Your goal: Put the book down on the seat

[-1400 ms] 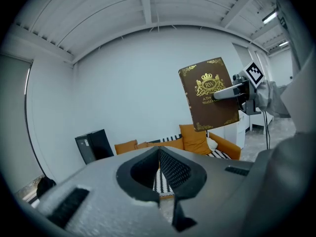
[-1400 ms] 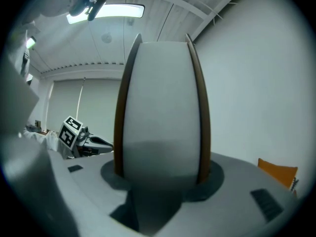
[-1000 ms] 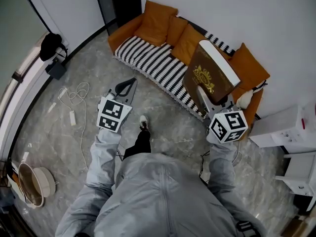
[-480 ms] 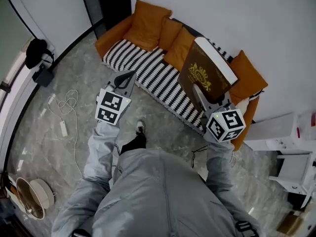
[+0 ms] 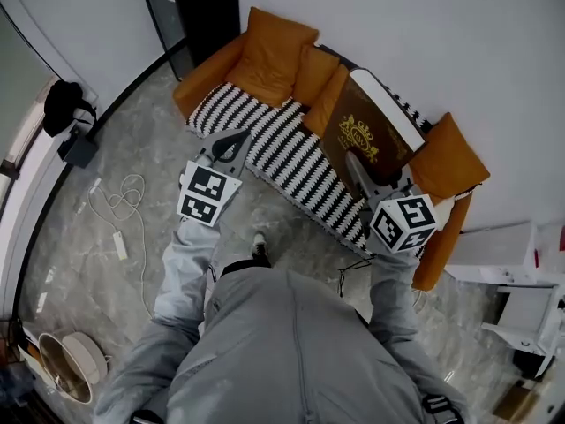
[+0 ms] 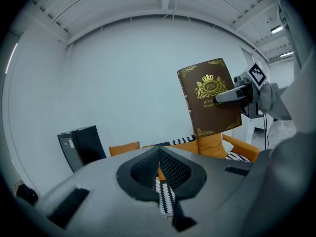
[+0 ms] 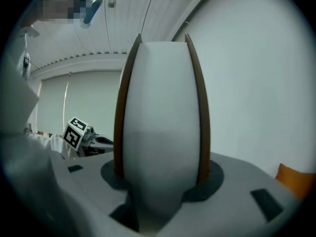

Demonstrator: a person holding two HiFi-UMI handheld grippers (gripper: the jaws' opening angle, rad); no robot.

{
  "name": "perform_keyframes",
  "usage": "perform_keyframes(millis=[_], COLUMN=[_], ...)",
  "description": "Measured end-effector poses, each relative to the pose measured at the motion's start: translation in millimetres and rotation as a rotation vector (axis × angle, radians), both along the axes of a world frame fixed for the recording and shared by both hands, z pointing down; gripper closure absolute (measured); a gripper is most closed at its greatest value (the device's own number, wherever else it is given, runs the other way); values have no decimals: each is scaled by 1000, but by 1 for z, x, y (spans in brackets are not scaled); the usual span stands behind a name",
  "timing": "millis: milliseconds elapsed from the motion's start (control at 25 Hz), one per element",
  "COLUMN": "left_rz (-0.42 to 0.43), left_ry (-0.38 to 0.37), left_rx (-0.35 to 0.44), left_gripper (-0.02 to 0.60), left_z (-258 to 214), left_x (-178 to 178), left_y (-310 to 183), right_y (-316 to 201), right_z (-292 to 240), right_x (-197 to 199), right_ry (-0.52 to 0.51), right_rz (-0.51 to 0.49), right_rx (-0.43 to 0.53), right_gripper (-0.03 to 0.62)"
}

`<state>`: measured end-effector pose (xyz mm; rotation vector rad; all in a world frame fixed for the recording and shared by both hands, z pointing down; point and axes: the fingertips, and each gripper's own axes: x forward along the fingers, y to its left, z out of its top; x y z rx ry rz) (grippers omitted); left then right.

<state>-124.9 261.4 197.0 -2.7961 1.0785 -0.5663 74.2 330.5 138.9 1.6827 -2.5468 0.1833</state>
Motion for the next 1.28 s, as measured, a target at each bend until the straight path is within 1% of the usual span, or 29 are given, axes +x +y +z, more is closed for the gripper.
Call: perform_keyframes(millis=[80, 280, 640, 800, 1000, 1160, 1280], left_rz=[0, 3, 27, 36, 36, 30, 15], left_ry=[1, 8, 16, 27, 19, 2, -6], left_rx=[0, -26, -62, -79, -96, -112, -140], left_gripper=[556, 556, 555, 555, 555, 555, 555], left_z=[1, 5, 22, 28, 35, 45, 56], left_x=[-3, -21, -26, -21, -6, -1, 1], left_y=[-8, -66, -106, -120, -141, -163, -187], right_y=[-7, -64, -99, -112, -138, -173, -206], right_z=[1, 2, 15, 22, 30, 44, 58], right_x=[-2, -21, -31, -27, -12, -10, -6], right_ry=[-3, 1, 2, 5, -8, -19, -17], right_rz=[3, 3, 29, 29, 30, -11, -30], right_rx=[-1, -22, -56, -78, -99, -125, -157], right_gripper=[359, 359, 359, 359, 359, 359, 359])
